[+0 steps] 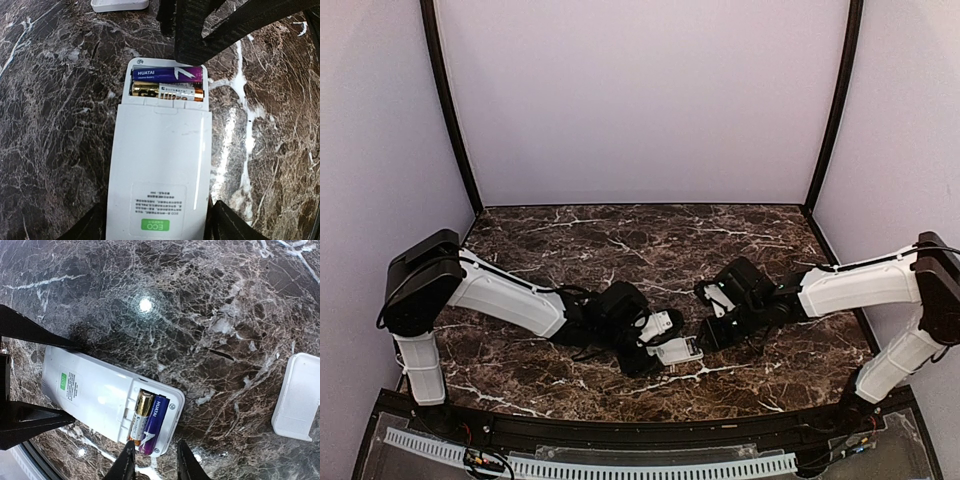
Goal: Load the batteries into the remote control
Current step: Load the battery into the battery compartment.
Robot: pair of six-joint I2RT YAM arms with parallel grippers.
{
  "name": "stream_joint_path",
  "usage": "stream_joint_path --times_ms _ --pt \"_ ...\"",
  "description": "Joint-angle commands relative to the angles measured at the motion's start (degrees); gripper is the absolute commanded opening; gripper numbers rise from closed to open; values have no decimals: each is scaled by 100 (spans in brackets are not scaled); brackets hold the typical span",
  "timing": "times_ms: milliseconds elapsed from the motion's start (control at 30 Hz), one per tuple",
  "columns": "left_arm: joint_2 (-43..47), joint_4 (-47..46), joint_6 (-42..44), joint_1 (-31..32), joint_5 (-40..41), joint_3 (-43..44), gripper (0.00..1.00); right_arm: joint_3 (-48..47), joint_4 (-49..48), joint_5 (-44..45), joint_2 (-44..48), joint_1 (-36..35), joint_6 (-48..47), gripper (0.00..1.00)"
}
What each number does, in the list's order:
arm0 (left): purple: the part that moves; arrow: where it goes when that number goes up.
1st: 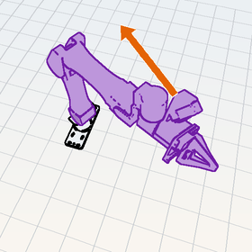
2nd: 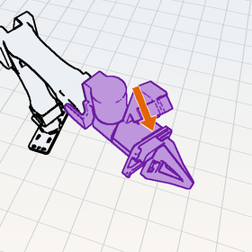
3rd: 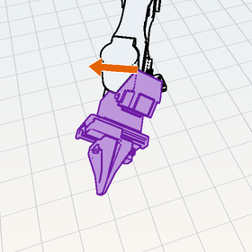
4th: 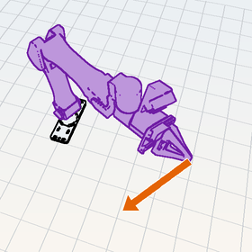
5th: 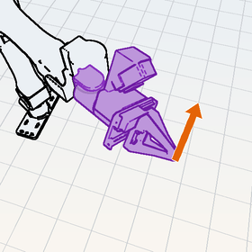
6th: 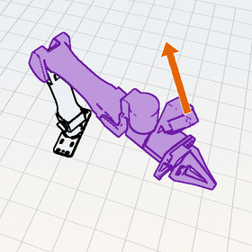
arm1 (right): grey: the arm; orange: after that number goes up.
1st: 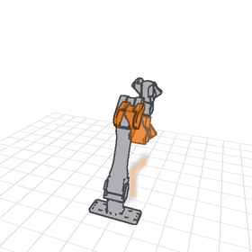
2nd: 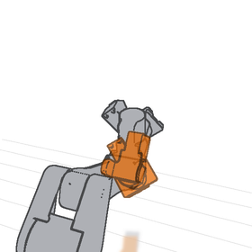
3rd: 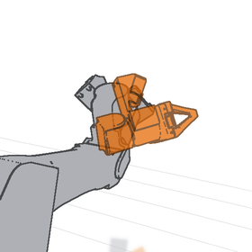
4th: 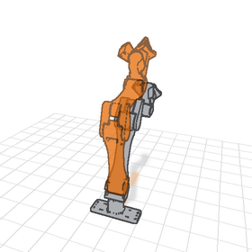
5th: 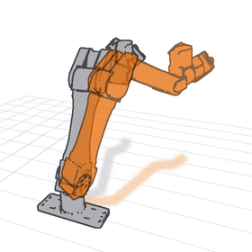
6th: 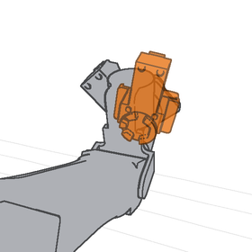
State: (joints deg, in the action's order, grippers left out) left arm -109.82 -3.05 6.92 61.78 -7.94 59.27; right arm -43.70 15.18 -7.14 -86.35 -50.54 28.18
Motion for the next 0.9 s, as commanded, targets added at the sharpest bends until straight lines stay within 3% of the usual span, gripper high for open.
stream_joint_path --times_ms 0,67,267,533,867 --pt "-506 1144 -59 1 -110 -229 74 -73 171 -16 58 -75 344 26" --pt "-498 1162 -59 1 -119 -220 80 -112 223 34 11 -101 381 25" --pt "-399 1149 -83 6 -286 -175 82 -380 299 84 -65 -122 279 23" --pt "422 864 -220 -15 -466 -325 84 -802 153 -317 -287 -79 124 0" --pt "840 811 -445 -43 -180 -565 85 -848 157 -242 -807 -84 279 0"
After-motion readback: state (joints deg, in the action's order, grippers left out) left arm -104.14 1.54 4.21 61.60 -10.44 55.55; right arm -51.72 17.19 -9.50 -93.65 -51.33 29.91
